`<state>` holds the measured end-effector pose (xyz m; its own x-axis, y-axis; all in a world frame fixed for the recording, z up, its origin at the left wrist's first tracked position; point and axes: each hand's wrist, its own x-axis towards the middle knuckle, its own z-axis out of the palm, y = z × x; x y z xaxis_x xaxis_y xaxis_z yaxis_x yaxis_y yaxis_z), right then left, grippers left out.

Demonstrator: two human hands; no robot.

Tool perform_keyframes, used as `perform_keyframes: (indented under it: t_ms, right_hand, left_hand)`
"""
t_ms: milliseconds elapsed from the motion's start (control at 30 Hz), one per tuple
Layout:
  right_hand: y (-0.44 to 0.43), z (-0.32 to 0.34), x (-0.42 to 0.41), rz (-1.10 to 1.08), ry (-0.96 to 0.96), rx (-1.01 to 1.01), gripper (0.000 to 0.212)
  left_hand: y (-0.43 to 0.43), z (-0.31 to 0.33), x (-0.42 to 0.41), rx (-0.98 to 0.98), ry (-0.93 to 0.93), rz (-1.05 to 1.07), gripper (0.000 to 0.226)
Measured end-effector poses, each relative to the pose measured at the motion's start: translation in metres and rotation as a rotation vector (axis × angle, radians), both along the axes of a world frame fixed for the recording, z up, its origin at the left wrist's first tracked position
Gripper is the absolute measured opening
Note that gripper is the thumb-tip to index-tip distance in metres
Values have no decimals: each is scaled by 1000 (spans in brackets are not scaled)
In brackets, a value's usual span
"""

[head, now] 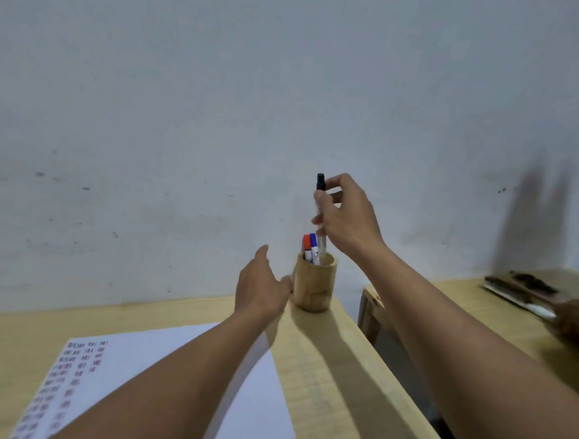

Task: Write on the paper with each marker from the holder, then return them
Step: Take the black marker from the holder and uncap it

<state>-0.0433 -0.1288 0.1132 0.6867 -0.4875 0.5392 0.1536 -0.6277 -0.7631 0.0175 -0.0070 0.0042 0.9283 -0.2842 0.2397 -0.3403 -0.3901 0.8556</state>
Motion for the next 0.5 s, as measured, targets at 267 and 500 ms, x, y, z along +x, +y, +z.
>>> perform_keyframes:
  t_ms: [267, 500]
  right_hand:
    - [70, 3, -30, 92, 115, -146, 14]
    - [120, 1, -44, 100, 148, -261, 14]
  left_hand:
    - [82, 63, -37, -311, -87, 27, 29]
    - [137, 91, -59, -411, -120, -5, 15]
